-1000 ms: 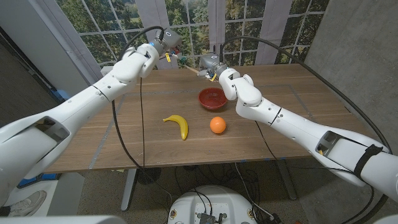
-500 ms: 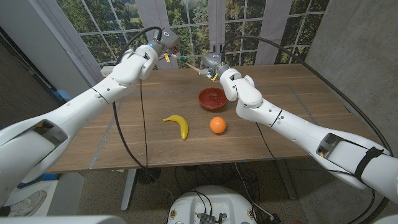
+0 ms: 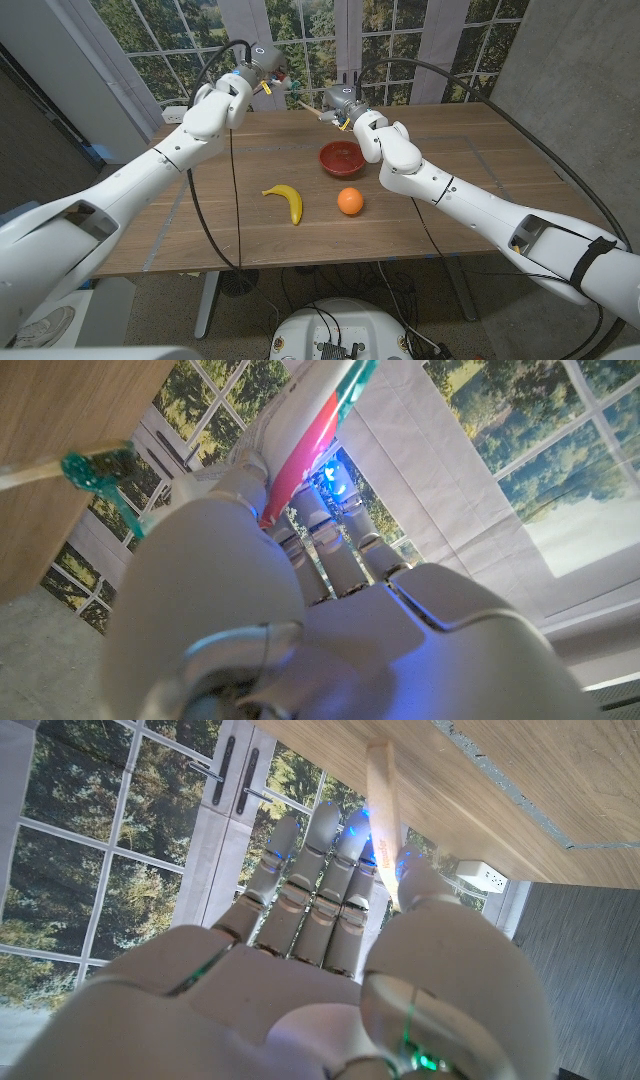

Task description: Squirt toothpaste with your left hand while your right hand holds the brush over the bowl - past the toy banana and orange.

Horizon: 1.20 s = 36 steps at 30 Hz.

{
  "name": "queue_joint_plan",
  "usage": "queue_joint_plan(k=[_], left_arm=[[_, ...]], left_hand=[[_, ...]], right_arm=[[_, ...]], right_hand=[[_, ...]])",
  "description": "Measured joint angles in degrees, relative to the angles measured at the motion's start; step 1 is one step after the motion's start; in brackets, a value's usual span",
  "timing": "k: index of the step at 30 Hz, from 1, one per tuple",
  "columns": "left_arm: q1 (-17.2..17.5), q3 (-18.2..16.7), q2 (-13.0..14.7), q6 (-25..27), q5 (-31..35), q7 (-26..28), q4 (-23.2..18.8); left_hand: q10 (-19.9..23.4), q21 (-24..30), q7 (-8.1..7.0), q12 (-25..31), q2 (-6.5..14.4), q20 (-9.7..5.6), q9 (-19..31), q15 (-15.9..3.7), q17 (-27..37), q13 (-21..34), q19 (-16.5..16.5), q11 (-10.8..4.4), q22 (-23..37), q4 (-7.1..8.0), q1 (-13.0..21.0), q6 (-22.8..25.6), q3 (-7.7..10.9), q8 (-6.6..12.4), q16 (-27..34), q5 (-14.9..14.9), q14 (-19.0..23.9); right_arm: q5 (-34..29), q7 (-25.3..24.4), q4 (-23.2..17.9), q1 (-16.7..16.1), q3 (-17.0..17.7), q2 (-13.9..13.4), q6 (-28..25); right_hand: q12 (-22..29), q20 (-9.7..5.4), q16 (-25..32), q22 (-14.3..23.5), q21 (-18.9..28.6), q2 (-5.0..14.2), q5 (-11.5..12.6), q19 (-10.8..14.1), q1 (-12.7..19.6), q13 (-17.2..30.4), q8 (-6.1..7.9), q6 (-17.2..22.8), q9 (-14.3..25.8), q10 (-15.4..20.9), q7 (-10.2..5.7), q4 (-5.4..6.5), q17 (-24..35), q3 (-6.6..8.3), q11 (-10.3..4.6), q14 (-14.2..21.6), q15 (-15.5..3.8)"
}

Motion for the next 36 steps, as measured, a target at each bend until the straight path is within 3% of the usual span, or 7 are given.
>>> queue_joint_plan(k=[12, 13, 15, 16, 18, 20, 36], left_arm=[[0.96, -3.98, -2.31, 3.35, -12.12, -0.36, -0.04], [1.0, -4.39, -2.51, 4.56, -17.7, -0.76, 0.03], [1.04, -4.94, -2.75, 4.6, -17.88, -0.78, 0.19], [1.05, -5.5, -2.94, 5.65, -23.01, -0.78, 0.37], [1.05, -6.08, -3.15, 5.65, -23.01, -1.2, 0.56], [1.05, -6.93, -3.4, 6.49, -28.19, -1.56, 0.95], [-0.08, -8.99, -2.29, 8.38, -51.55, -1.93, 2.37]], left_hand=[[-0.2, 0.0, 1.04, 0.02, 0.45, 0.11, 0.0, 0.12, -0.03, 0.53, 0.53, 0.2, 0.0, -0.25, 0.63, -0.78, 0.24, -0.44, 0.26, 0.06, -0.12], [-0.2, 0.0, 1.36, 0.02, 0.47, 0.11, 0.0, 0.19, -0.03, 0.52, 0.53, 0.2, 0.01, -0.24, 0.65, -0.9, 0.25, -0.44, 0.26, 0.2, -0.19], [-0.31, 0.0, 1.85, 0.15, 0.57, 0.11, 0.0, 0.19, -0.03, 0.53, 0.53, 0.31, 0.01, -0.13, 0.78, -1.21, 0.5, -0.73, 0.26, 0.21, -0.19], [-0.41, 0.0, 2.03, 0.31, 0.53, 0.11, 0.0, 0.19, -0.03, 0.54, 0.53, 0.41, 0.01, -0.01, 0.82, -1.4, 0.64, -0.84, 0.26, 0.21, -0.19], [-0.5, 0.0, 2.34, 0.44, 0.54, 0.11, 0.0, 0.2, -0.02, 0.66, 0.53, 0.5, 0.01, 0.05, 0.81, -1.71, 0.72, -1.06, 0.26, 0.21, -0.19], [-0.52, 0.0, 2.46, 0.46, 0.55, 0.11, 0.0, 0.2, 0.0, 0.8, 0.53, 0.49, 0.01, 0.06, 0.8, -1.83, 0.73, -1.33, 0.26, 0.21, -0.19], [-1.54, 0.0, 4.07, 0.42, 1.54, 0.1, 0.0, 0.09, -0.68, 0.0, 1.14, 0.31, -0.12, 0.16, -0.18, -3.47, 1.76, -3.15, -0.04, 0.21, -0.07]], right_arm=[[0.64, -0.01, 0.46, 0.25, 0.01, 0.23, -0.01], [0.73, -0.02, 0.57, 0.31, 0.05, 0.24, 0.0], [0.8, -0.03, 0.57, 0.31, 0.05, 0.24, 0.0], [0.88, -0.04, 0.67, 0.39, 0.06, 0.24, 0.0], [0.98, -0.06, 0.67, 0.39, 0.06, 0.24, 0.02], [1.1, -0.11, 0.73, 0.45, 0.07, 0.24, 0.02], [1.42, -0.41, 0.44, 0.48, 0.15, -0.34, 0.05]], right_hand=[[0.0, 0.0, 0.0, 0.0, 0.0, 0.0, -0.18, 0.0, 0.0, 0.0, -0.01, 0.0, 0.22, -0.03, 0.0, 0.0, 0.0, 0.0, -0.03, 0.0, 0.0], [0.0, 0.0, 0.0, 0.0, 0.0, 0.0, -0.18, 0.0, 0.0, 0.02, -0.01, 0.0, 0.22, -0.03, 0.0, 0.0, 0.0, 0.0, -0.03, 0.0, 0.0], [0.0, 0.0, 0.0, 0.0, 0.0, 0.0, -0.19, 0.0, 0.0, 0.08, -0.02, -0.01, 0.22, -0.03, 0.0, 0.0, 0.0, 0.0, -0.03, 0.0, 0.0], [0.0, 0.0, 0.0, 0.0, 0.0, 0.0, -0.22, 0.0, 0.0, 0.05, -0.02, 0.0, 0.22, -0.03, 0.0, 0.0, 0.0, 0.0, -0.03, 0.0, 0.0], [0.0, 0.0, 0.0, 0.0, 0.0, 0.0, -0.22, 0.0, 0.0, 0.0, -0.04, 0.0, 0.21, -0.03, 0.0, 0.0, 0.01, 0.0, -0.03, 0.0, 0.0], [0.0, 0.0, 0.0, 0.0, 0.0, 0.0, -0.23, 0.0, 0.0, 0.0, -0.08, 0.0, 0.21, -0.03, 0.0, 0.0, 0.0, 0.0, -0.03, 0.0, 0.0], [0.0, 0.0, 0.0, 0.0, 0.0, 0.0, -0.19, 0.0, 0.0, -0.01, -0.24, -0.01, 0.21, -0.02, 0.0, 0.0, 0.0, 0.0, -0.02, 0.0, 0.0]])
